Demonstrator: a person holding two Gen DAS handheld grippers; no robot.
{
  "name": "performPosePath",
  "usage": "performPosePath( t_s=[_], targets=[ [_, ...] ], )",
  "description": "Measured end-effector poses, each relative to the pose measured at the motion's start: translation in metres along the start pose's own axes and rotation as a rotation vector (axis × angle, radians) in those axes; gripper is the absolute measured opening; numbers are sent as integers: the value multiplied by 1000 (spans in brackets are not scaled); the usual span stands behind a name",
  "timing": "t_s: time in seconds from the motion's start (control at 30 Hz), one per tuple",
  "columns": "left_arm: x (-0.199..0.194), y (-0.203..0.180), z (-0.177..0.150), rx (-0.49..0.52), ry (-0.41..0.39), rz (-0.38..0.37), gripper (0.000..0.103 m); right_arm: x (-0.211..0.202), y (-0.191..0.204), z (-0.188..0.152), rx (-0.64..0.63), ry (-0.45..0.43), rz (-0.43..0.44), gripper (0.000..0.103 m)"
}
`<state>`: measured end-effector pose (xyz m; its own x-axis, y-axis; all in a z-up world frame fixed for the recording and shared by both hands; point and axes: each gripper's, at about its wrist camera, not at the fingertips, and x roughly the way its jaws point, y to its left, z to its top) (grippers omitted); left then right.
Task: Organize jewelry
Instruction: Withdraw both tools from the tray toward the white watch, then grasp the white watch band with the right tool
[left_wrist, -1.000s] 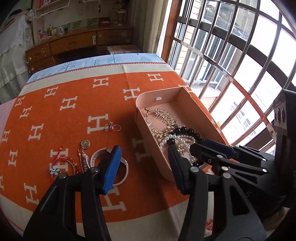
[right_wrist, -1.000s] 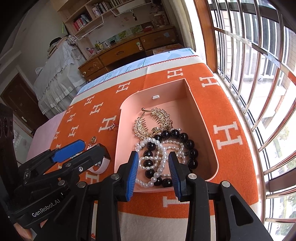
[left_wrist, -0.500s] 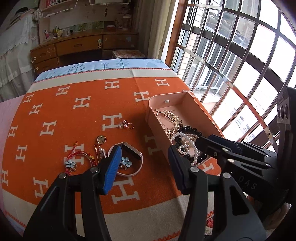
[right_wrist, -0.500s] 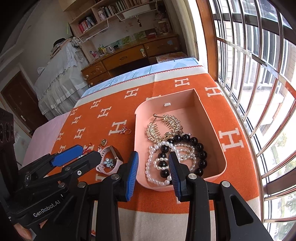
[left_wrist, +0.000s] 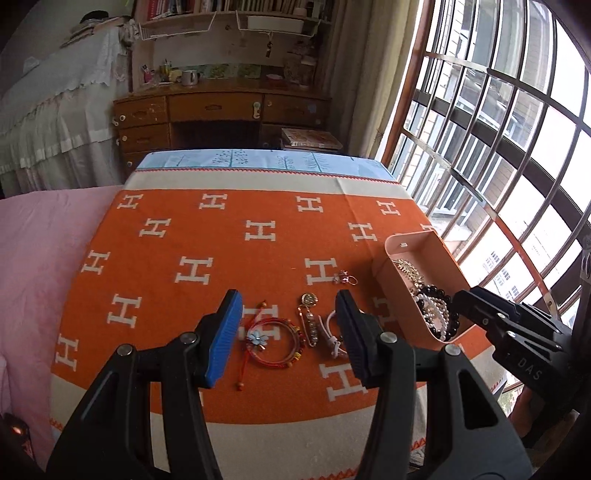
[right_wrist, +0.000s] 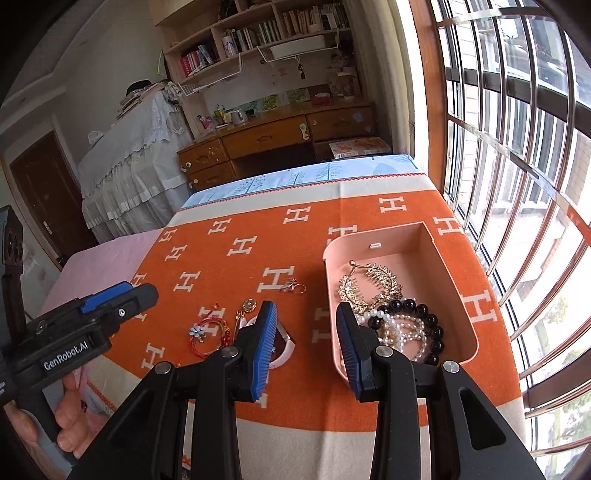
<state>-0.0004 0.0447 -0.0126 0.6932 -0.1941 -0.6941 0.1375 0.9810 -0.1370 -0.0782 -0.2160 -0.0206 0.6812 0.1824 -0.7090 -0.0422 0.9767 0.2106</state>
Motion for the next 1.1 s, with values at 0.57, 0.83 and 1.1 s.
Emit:
performPosePath(
  t_s=[0.57, 0.83, 1.1],
  targets=[
    [44, 81, -29, -104, 171, 68, 49, 49, 57, 1, -137, 146, 80, 52],
    [72, 68, -39, -57, 237, 37, 49, 89, 71, -21, -267, 238, 92, 34],
    [88, 69, -44, -62, 274, 34, 49, 113, 80, -31, -342, 275, 121, 27]
  ],
)
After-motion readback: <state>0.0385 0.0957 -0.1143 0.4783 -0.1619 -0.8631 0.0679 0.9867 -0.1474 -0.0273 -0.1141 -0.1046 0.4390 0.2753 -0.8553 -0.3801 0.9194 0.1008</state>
